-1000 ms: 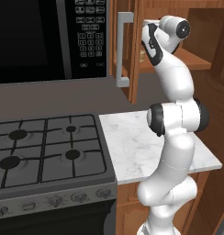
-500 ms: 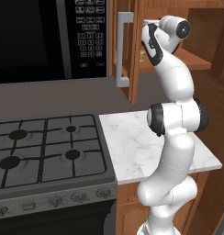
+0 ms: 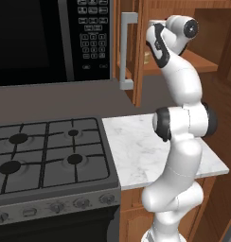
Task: Get the candle and the liquor from the cabinet and move them to the dining counter.
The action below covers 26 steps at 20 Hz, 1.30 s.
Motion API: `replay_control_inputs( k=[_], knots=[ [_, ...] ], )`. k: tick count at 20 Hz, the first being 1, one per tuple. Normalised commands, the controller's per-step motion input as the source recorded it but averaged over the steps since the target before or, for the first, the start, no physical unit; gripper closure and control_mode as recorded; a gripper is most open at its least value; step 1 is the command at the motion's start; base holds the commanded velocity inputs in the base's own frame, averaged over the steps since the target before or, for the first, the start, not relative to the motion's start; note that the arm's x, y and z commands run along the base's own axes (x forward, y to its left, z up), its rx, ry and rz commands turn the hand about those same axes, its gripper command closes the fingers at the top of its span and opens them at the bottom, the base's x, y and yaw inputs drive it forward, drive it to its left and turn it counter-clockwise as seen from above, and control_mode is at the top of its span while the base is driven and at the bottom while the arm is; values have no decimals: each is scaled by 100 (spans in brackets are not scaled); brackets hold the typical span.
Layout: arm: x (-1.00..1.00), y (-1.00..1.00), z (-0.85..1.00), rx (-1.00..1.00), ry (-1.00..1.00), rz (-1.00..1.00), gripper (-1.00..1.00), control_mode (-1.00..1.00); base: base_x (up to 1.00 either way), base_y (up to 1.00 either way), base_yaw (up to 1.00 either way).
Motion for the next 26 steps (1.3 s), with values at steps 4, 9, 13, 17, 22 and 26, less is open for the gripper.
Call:
replay_control_inputs(
  k=[4,9,13,17,22,26],
  knots=[
    [-37,0,0,0,0,0,100,-100,0,0,0],
    [-48,0,0,0,0,0,100,-100,0,0,0],
    [-54,-1,0,0,0,0,100,-100,0,0,0],
    [-75,-5,-2,1,-7,0,100,-100,0,0,0],
    [-91,-10,-1,1,-9,0,100,-100,0,0,0],
    [-100,-13,0,0,-7,0,100,-100,0,0,0]
  ],
)
